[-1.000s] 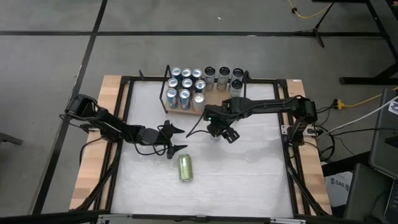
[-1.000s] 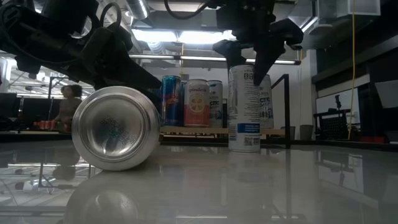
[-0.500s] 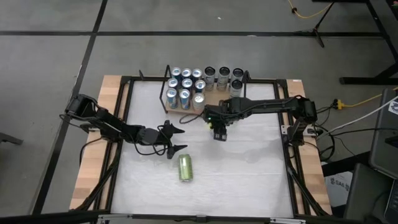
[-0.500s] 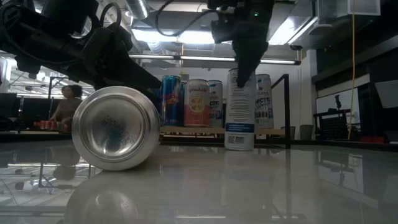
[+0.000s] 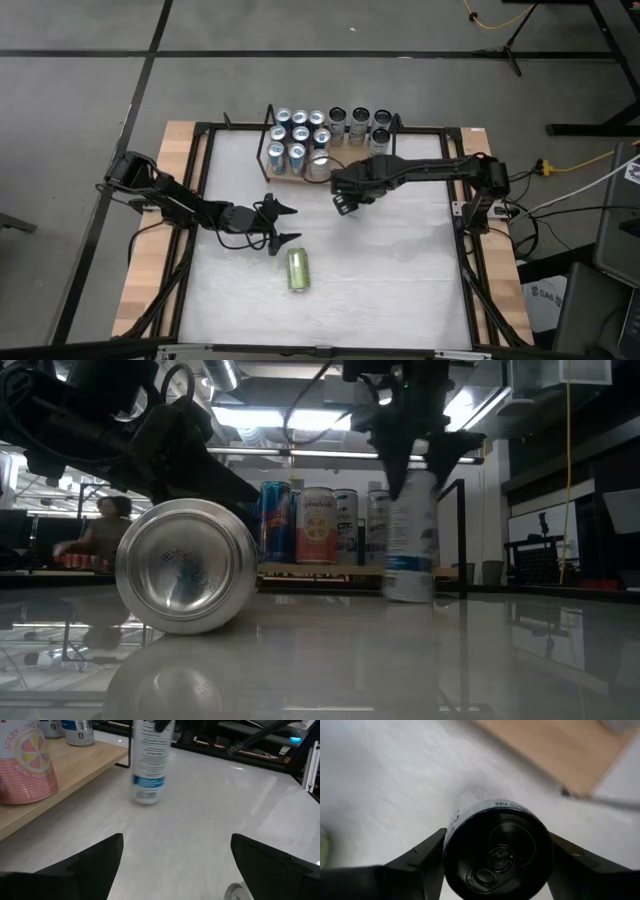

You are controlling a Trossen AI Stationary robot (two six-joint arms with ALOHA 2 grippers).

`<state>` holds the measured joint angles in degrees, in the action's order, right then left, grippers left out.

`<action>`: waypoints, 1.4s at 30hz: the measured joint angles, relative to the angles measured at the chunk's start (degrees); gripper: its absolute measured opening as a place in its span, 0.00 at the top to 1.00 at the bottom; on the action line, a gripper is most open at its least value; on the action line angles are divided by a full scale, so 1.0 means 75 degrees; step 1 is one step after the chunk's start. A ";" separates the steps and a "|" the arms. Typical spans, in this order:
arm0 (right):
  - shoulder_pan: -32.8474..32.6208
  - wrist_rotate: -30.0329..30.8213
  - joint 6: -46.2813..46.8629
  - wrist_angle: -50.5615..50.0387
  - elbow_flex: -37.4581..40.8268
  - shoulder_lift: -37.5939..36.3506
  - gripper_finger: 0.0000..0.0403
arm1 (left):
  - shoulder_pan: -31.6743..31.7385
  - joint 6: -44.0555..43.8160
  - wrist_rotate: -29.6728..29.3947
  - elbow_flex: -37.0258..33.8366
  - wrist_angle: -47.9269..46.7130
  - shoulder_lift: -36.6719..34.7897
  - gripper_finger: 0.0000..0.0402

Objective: Place canned beverage on shelf
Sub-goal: Put the white blue soda can on the shelf aligned with the other white blue soda can

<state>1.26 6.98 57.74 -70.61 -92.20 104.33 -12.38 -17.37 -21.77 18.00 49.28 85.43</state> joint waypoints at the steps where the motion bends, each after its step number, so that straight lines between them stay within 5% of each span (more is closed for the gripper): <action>1: -0.0042 -0.0005 0.0141 -0.0243 -0.0064 0.0008 0.36 | 0.0000 0.0000 0.0010 0.0000 0.0000 0.0000 0.09; 12: -0.0364 0.0061 0.2077 -0.1550 -0.0414 0.0009 0.36 | 0.0000 0.0015 0.0028 -0.0003 -0.0100 0.0000 0.09; 42: -0.0364 -0.0082 0.2044 -0.1162 -0.0373 0.0239 0.36 | 0.0000 0.0388 0.0029 -0.0003 -0.0119 0.0000 0.09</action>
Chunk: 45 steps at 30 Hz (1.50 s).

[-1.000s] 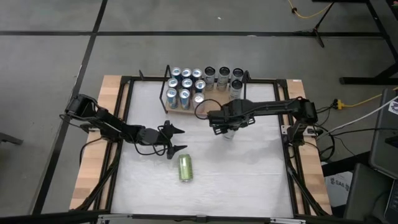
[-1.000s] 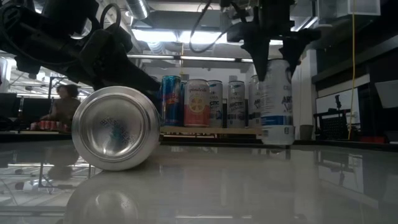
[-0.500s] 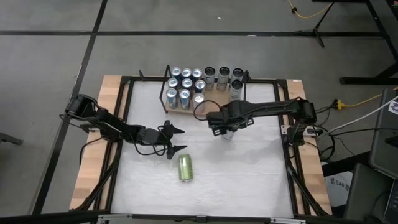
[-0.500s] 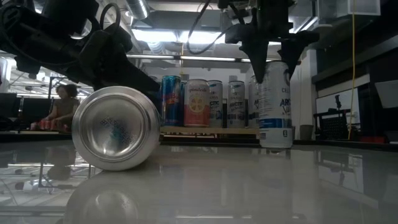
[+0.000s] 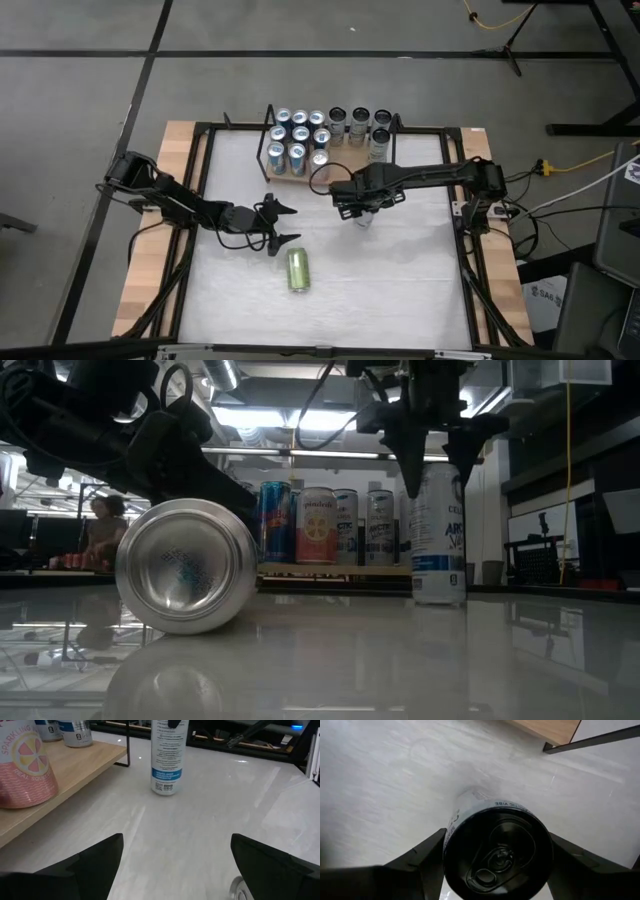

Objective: Place canned beverage on shelf
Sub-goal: Put the white blue soda can on the shelf aligned with the other white blue soda can

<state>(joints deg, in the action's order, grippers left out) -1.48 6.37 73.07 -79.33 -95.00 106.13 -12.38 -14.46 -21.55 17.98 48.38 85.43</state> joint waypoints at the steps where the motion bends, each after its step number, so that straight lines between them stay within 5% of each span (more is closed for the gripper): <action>1: 0.0000 0.0004 -0.0005 -0.0004 0.0000 0.0000 0.36 | -0.0001 0.0003 -0.0001 0.0000 0.0000 0.0000 0.09; 17: 0.0000 0.0073 -0.0011 -0.0020 0.0000 0.0000 0.35 | -0.0001 -0.0003 -0.0001 0.0000 0.0000 0.0000 0.09; 31: 0.0000 0.0070 0.0001 0.0010 0.0000 -0.0017 0.02 | 0.0000 -0.0006 -0.0001 0.0000 0.0003 0.0000 0.09; 45: 0.0000 0.0078 -0.1223 -0.0250 -0.0855 -0.0149 0.04 | 0.0000 -0.0003 -0.0001 0.0000 0.0000 0.0000 0.09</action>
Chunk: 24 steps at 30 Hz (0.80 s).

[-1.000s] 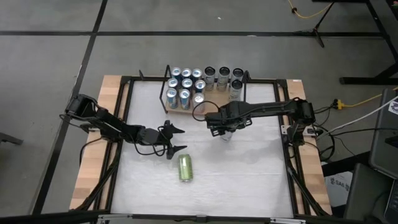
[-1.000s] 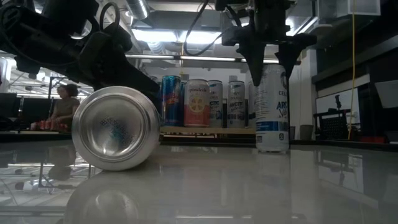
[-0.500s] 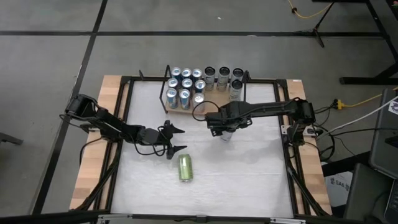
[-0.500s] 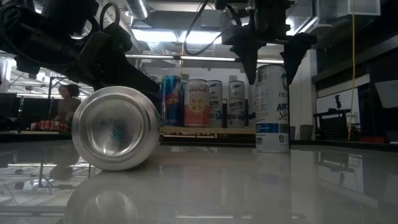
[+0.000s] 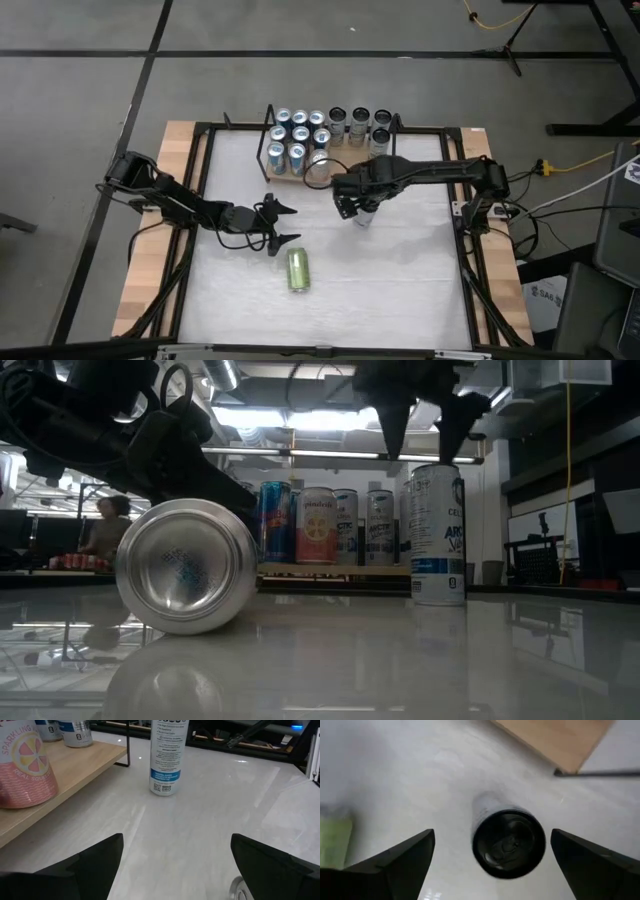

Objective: Place canned beverage on shelf
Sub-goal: Put the white blue soda can on the shelf aligned with the other white blue soda can

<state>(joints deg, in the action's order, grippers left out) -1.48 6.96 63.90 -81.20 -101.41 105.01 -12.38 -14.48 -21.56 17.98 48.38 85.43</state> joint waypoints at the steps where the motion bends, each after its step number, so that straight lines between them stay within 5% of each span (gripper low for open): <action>1: 0.0000 0.0001 -0.0355 -0.0070 -0.0148 0.0000 0.04 | 0.0000 0.0000 0.0000 0.0000 0.0003 0.0000 0.09; 15: -0.0009 -0.0002 -0.7924 -0.0295 -0.0740 0.0003 0.04 | -0.0002 -0.0045 0.0001 0.0000 0.0002 0.0000 0.09; 24: -0.0001 -0.0005 -1.1006 -0.0339 -0.0738 0.0003 0.04 | -0.0003 -0.0050 0.0000 0.0000 0.0003 0.0000 0.09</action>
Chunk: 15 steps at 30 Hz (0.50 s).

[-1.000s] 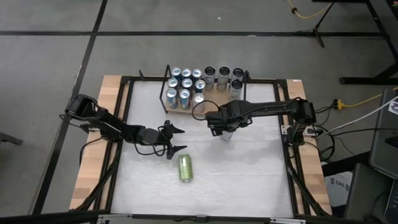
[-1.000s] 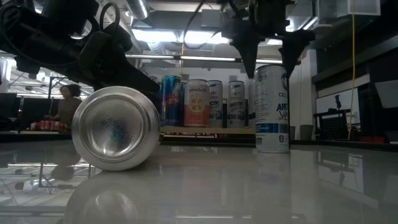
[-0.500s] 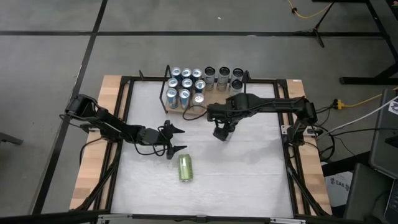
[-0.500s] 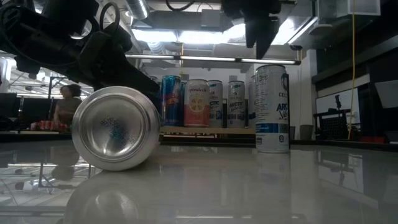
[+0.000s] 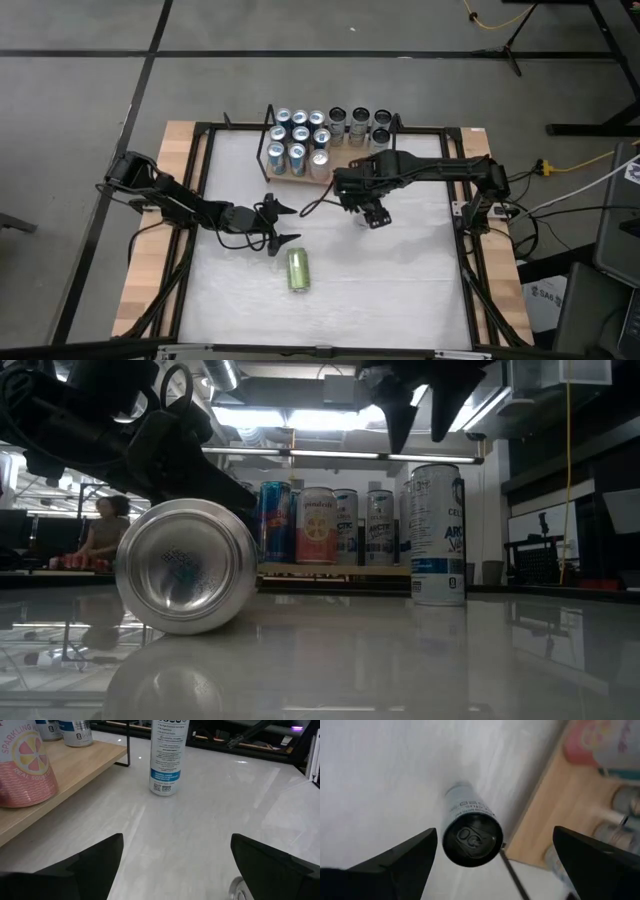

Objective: Place canned beverage on shelf
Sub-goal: Put the white blue soda can on the shelf aligned with the other white blue soda can

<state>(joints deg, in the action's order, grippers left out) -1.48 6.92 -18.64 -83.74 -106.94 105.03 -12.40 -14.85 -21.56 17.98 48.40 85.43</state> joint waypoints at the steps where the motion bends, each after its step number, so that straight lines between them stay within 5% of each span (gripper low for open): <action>1: -0.0002 -0.0007 -0.0284 0.0000 -0.0001 0.0000 0.04 | 0.0001 -0.0003 0.0000 0.0000 0.0000 0.0000 0.09; 15: 0.0000 -0.0987 -0.2620 -0.0482 0.0010 0.0000 0.04 | 0.0003 -0.0589 -0.0029 0.0000 0.0000 0.0000 0.09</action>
<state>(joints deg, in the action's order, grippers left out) -1.48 -0.49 -38.29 -87.36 -106.87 105.03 -12.38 -19.27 -21.78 17.98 48.40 85.43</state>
